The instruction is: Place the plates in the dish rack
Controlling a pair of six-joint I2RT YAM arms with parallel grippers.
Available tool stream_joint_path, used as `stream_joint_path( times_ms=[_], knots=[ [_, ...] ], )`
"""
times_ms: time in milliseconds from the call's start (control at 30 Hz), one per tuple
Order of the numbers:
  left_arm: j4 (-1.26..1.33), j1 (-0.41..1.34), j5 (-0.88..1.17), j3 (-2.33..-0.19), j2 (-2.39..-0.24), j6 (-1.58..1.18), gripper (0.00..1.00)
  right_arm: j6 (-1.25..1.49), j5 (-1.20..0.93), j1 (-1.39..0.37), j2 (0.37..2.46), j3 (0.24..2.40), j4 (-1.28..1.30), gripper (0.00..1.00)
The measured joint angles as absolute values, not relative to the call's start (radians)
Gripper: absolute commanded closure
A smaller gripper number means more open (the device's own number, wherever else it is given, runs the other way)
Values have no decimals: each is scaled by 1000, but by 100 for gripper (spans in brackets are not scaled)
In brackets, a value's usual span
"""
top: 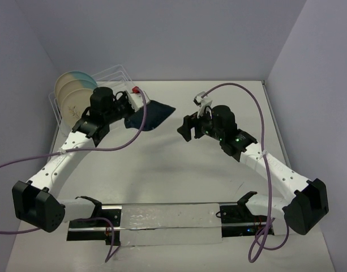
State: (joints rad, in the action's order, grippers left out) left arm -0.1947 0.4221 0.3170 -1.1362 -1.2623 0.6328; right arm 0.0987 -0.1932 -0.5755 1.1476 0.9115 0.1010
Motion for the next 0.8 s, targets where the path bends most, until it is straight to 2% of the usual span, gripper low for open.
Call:
stream_joint_path(
  times_ms=[100, 367, 800],
  knots=[
    [-173, 327, 315, -1163, -1269, 671, 100, 109, -178, -575, 1141, 912, 95, 4],
    [-34, 75, 293, -1189, -1270, 749, 100, 121, -162, -557, 1151, 912, 88, 4],
    [222, -214, 364, -1114, -1306, 734, 100, 141, -203, -524, 1329, 991, 89, 4]
  ],
)
